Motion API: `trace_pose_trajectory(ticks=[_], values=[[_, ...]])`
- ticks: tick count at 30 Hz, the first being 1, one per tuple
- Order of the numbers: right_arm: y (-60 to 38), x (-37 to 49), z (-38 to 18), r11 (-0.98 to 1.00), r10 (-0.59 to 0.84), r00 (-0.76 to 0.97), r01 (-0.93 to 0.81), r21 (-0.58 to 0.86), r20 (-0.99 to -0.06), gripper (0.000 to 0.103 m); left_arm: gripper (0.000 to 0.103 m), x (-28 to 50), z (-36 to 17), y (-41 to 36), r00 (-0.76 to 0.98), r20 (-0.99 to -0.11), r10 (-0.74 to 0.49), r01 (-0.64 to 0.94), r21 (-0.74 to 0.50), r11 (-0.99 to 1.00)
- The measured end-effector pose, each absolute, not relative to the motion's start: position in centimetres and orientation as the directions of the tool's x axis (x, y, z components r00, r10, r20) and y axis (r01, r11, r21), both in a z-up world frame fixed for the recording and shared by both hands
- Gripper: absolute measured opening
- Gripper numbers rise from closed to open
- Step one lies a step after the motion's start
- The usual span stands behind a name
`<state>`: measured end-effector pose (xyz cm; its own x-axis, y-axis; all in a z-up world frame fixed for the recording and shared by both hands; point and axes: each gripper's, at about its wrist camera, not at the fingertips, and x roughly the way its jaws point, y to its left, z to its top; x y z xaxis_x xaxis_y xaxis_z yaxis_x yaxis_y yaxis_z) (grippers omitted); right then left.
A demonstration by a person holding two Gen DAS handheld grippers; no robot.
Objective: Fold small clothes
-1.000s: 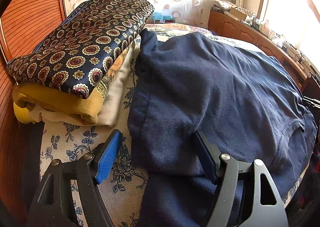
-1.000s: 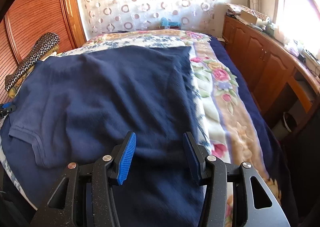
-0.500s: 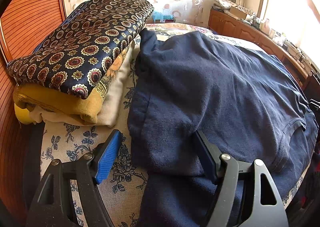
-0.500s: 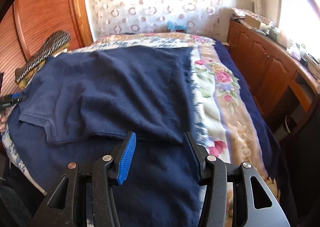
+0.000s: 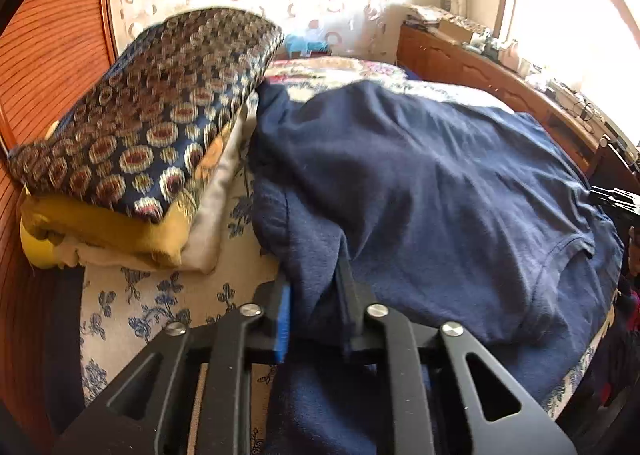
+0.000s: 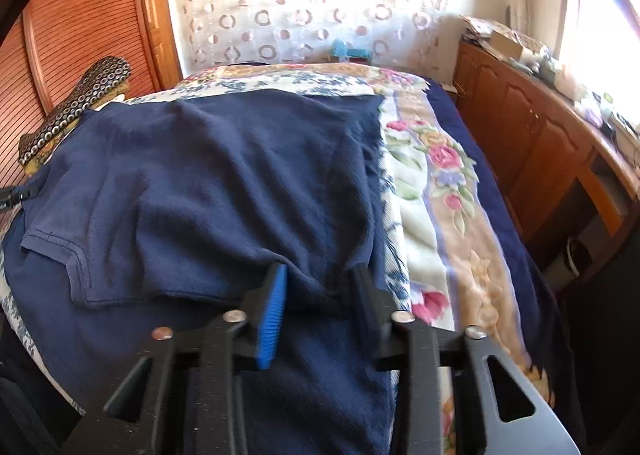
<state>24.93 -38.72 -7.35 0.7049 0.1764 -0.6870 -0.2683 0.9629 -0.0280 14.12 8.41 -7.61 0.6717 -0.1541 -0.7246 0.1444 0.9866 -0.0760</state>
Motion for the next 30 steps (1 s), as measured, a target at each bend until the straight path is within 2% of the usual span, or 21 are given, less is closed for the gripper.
trace_pose_trajectory(ticks=[1, 3, 10, 17, 26, 30], values=[[-38.6, 24.9, -7.2, 0.96, 0.179, 0.707, -0.277, -0.035, -0.684, 0.008, 0.015, 14.0, -7.3, 8.4, 0.677, -0.718, -0.162, 0.152, -0.079, 0.985], [-38.4, 24.8, -6.8, 0.954, 0.198, 0.717, -0.298, -0.037, -0.668, 0.003, 0.014, 13.9, -6.6, 8.4, 0.693, -0.701, -0.168, 0.159, -0.078, 0.984], [-40.2, 23.1, -4.1, 0.956, 0.26, 0.794, -0.291, 0.032, -0.55, 0.002, 0.012, 13.5, -4.7, 8.2, 0.726, -0.663, -0.183, 0.162, -0.093, 0.982], [-39.5, 22.1, -4.4, 0.954, 0.252, 0.795, -0.301, 0.002, -0.552, 0.002, 0.012, 12.9, -3.6, 8.3, 0.744, -0.644, -0.179, 0.164, -0.084, 0.983], [-39.0, 22.9, -4.4, 0.949, 0.245, 0.778, -0.314, -0.022, -0.578, 0.002, 0.013, 13.3, -4.9, 7.7, 0.699, -0.695, -0.167, 0.19, -0.045, 0.981], [-38.7, 23.2, -4.6, 0.948, 0.231, 0.774, -0.316, -0.044, -0.589, 0.002, 0.01, 12.7, -3.9, 7.6, 0.732, -0.654, -0.188, 0.193, -0.065, 0.979]])
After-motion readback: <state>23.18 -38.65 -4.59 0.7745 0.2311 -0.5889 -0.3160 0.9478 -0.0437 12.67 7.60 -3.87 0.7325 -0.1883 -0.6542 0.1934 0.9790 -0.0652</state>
